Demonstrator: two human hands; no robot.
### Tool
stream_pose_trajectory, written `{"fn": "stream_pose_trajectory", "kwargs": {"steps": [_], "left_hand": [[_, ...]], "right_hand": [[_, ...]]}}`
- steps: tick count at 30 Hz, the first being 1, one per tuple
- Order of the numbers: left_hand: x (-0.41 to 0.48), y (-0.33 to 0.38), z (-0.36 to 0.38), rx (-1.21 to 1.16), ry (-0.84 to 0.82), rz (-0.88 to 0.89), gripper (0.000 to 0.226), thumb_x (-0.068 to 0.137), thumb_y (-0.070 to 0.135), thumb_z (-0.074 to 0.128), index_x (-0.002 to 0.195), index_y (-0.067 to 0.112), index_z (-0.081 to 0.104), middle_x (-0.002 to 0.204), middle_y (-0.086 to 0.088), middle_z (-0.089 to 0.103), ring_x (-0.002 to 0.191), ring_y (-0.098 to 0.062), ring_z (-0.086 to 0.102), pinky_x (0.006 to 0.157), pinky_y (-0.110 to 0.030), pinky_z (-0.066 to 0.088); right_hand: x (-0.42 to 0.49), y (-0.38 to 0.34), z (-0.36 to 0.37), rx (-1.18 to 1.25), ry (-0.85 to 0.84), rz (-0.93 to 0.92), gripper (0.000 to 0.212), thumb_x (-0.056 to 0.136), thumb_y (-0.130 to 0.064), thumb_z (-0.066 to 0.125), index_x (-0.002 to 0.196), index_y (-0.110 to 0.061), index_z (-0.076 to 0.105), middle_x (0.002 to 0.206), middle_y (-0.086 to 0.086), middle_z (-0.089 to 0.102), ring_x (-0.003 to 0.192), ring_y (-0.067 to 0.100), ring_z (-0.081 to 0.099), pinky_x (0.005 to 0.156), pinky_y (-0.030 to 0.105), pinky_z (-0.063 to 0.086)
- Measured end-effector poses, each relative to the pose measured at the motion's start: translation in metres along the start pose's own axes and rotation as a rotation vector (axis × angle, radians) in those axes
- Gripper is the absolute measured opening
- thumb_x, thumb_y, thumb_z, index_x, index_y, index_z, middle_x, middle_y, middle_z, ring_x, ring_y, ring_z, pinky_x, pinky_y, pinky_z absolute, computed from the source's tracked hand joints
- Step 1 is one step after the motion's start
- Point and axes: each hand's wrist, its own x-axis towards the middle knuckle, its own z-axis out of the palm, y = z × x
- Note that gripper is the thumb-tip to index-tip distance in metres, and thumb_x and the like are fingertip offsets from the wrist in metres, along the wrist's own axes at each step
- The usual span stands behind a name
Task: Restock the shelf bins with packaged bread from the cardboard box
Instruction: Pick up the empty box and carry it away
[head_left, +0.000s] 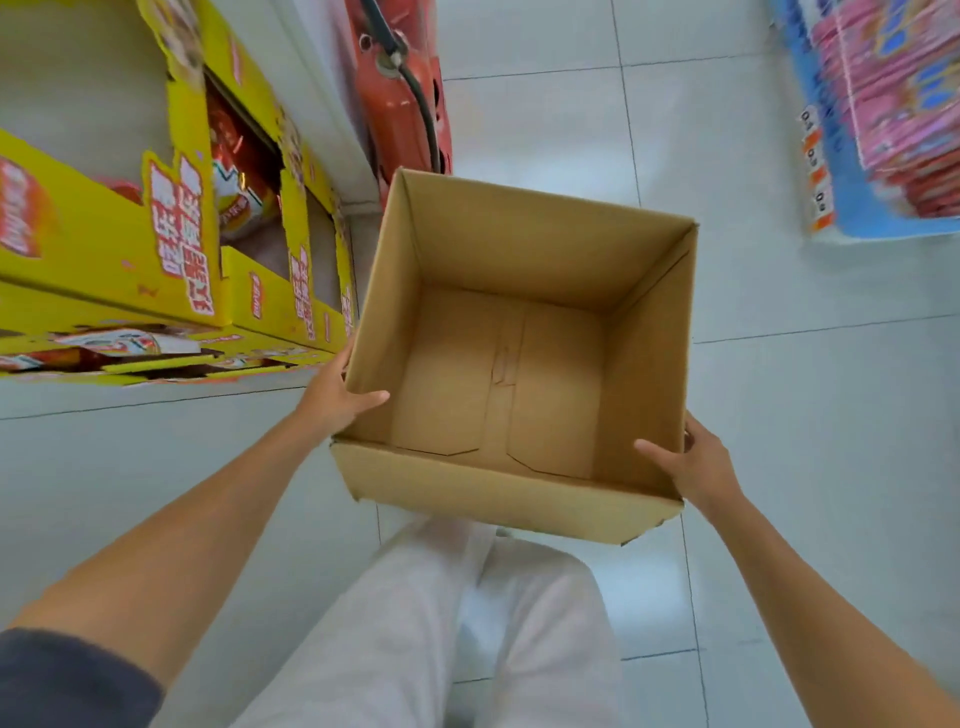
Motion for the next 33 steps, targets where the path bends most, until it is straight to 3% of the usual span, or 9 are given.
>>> {"fn": "stream_pose_trajectory", "kwargs": {"steps": [5, 11, 14, 17, 21, 27, 33], "left_hand": [[0.029, 0.002, 0.009, -0.039, 0.074, -0.095, 0.097, 0.079, 0.024, 0.082, 0.155, 0.036, 0.023, 0.146, 0.002, 0.051, 0.131, -0.022, 0.050, 0.109, -0.043, 0.042], [0.096, -0.032, 0.036, -0.033, 0.201, -0.130, 0.092, 0.083, 0.025, 0.078, 0.156, 0.030, 0.020, 0.146, -0.004, 0.049, 0.132, -0.028, 0.049, 0.104, -0.037, 0.041], [0.139, -0.053, 0.046, -0.038, 0.238, -0.116, 0.092, 0.084, 0.027, 0.077, 0.156, 0.030, 0.020, 0.145, -0.005, 0.050, 0.131, -0.029, 0.049, 0.104, -0.038, 0.042], [0.175, -0.074, 0.056, -0.025, 0.267, -0.104, 0.092, 0.084, 0.031, 0.076, 0.156, 0.030, 0.019, 0.147, -0.006, 0.048, 0.132, -0.031, 0.048, 0.105, -0.044, 0.043], [0.205, -0.092, 0.069, -0.024, 0.314, -0.104, 0.096, 0.083, 0.033, 0.076, 0.156, 0.033, 0.014, 0.148, -0.007, 0.045, 0.132, -0.034, 0.047, 0.107, -0.050, 0.042], [0.220, -0.108, 0.077, -0.009, 0.371, -0.140, 0.096, 0.083, 0.034, 0.077, 0.156, 0.028, 0.016, 0.148, -0.010, 0.046, 0.132, -0.036, 0.047, 0.107, -0.052, 0.041], [0.220, -0.108, 0.073, 0.009, 0.361, -0.152, 0.103, 0.079, 0.041, 0.079, 0.156, 0.032, 0.011, 0.148, -0.009, 0.045, 0.132, -0.036, 0.047, 0.105, -0.053, 0.042]], "right_hand": [[0.077, -0.022, 0.007, -0.093, -0.074, -0.033, 0.053, 0.083, -0.041, 0.075, 0.130, -0.034, 0.052, 0.094, -0.021, 0.061, 0.084, 0.004, 0.060, 0.072, 0.024, 0.049], [0.181, -0.026, 0.042, -0.143, -0.157, -0.096, 0.053, 0.083, -0.038, 0.075, 0.130, -0.035, 0.051, 0.095, -0.024, 0.060, 0.085, -0.001, 0.058, 0.071, 0.021, 0.046], [0.231, -0.017, 0.070, -0.147, -0.167, -0.118, 0.057, 0.082, -0.039, 0.076, 0.133, -0.033, 0.050, 0.105, -0.012, 0.066, 0.093, 0.012, 0.064, 0.076, 0.026, 0.050], [0.269, -0.007, 0.097, -0.147, -0.151, -0.144, 0.062, 0.081, -0.039, 0.077, 0.135, -0.036, 0.047, 0.108, -0.010, 0.066, 0.097, 0.017, 0.065, 0.079, 0.029, 0.051], [0.294, 0.006, 0.125, -0.147, -0.109, -0.176, 0.072, 0.080, -0.038, 0.077, 0.141, -0.037, 0.039, 0.111, -0.011, 0.064, 0.096, 0.017, 0.063, 0.080, 0.029, 0.050], [0.305, 0.006, 0.139, -0.158, -0.037, -0.211, 0.070, 0.081, -0.038, 0.076, 0.141, -0.033, 0.040, 0.101, -0.014, 0.062, 0.086, 0.015, 0.061, 0.079, 0.032, 0.053], [0.300, 0.006, 0.140, -0.154, -0.005, -0.226, 0.067, 0.084, -0.036, 0.075, 0.140, -0.033, 0.039, 0.100, -0.013, 0.062, 0.086, 0.018, 0.062, 0.075, 0.028, 0.049]]}}
